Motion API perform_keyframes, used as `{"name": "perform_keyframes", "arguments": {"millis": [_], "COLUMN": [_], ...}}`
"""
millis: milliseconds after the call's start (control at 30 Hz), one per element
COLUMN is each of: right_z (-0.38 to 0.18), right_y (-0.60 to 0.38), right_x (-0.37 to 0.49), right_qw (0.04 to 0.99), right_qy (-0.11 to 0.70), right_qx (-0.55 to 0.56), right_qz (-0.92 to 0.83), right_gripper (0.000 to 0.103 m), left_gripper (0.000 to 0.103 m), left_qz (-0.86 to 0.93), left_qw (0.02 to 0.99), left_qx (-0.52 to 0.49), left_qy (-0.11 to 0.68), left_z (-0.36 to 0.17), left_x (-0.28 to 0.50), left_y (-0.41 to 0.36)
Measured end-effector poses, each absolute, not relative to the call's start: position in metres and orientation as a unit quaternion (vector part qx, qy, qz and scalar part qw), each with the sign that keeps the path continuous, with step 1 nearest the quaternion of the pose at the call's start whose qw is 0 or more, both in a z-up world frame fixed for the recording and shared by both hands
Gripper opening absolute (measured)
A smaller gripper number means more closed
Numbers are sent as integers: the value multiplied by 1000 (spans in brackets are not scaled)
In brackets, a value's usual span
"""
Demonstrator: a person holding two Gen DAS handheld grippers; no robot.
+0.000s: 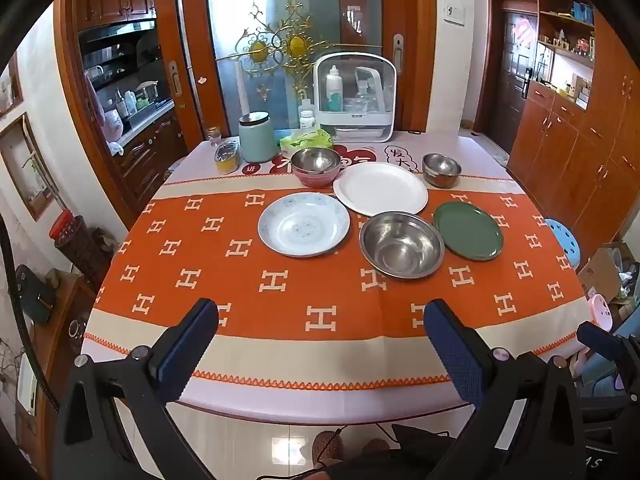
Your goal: Organize plates and bowls
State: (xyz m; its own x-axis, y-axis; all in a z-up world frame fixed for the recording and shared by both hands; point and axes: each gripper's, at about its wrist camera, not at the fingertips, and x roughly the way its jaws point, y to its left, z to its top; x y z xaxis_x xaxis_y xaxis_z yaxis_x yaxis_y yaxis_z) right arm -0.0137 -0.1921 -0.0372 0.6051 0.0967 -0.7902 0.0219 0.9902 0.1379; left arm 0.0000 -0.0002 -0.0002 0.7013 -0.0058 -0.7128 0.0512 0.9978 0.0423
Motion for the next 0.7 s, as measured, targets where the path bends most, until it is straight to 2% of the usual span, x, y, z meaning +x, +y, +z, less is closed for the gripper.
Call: {"name": "perform_keyframes", "arguments": {"millis": [700], "right_z": [-36], "right_y": [-190], "right_x": [-12], "right_qw": [893], "right_qy": [444], "right_qx": [68], "right_qz": [18], "right_gripper": [100], "left_gripper": [102], "left_qz": [-27], "left_qw": [920], "left_qx": [19], "left_qy": [390], "left_z": [-3], "left_x": [8], "left_y": [1]}}
